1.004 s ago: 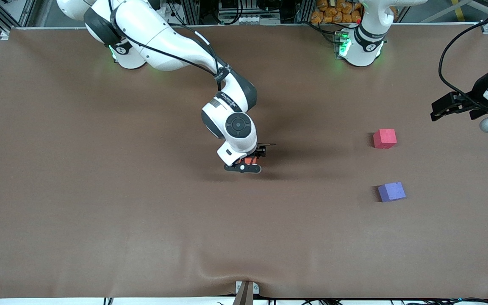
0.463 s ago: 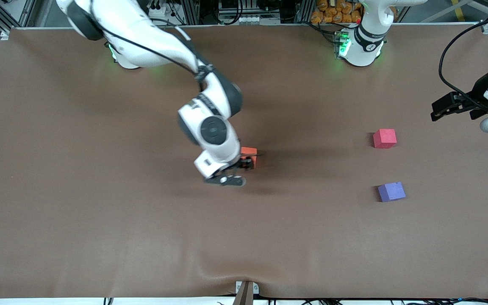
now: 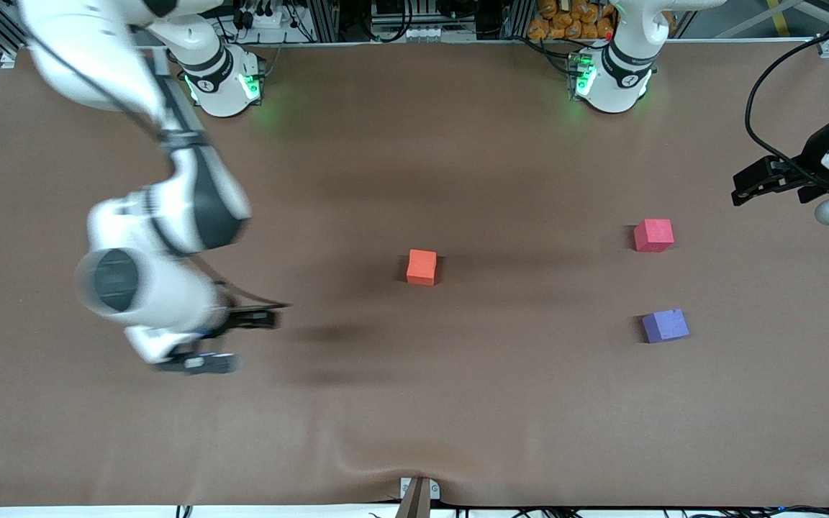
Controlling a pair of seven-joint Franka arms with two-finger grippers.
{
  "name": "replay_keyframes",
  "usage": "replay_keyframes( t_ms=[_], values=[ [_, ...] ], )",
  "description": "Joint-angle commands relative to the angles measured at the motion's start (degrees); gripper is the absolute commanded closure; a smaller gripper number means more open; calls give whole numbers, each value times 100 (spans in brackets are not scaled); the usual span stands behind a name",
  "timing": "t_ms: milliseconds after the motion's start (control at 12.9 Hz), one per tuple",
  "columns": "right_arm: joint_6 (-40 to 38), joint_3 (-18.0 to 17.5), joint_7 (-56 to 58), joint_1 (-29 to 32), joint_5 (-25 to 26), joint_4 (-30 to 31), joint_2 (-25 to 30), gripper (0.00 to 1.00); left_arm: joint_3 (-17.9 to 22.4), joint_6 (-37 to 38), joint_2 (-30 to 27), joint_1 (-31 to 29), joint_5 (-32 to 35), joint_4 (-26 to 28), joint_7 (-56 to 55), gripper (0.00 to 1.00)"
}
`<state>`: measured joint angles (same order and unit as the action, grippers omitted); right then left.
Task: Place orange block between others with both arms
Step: 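Set the orange cube down, open and withdraw the right gripper, then reach the left gripper across to the orange cube at mid-table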
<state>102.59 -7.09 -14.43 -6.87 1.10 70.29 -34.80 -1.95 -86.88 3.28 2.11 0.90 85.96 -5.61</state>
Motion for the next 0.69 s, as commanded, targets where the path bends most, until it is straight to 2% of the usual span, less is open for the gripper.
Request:
replay_keyframes(
  t_ms=[0,154,232,386,618],
  values=[
    [24,-91,990,763,74,976,1139,0,10,-13,6,-9,-98,-44,95,0],
    [-19,328,1616,871,83,1319,1807,0,10,-13,15,0,-90,-44,95,0],
    [-150,418,1723,871,83,1530,2176,0,10,-13,23,9,-98,-44,95,0],
    [-833,419,1698,863,48,1655,2739,0,10,-22,58,43,-98,-52,78,0],
    [-1617,515,1698,784,13,1646,3198,0,-112,-101,330,358,-98,-79,-36,0]
  ],
)
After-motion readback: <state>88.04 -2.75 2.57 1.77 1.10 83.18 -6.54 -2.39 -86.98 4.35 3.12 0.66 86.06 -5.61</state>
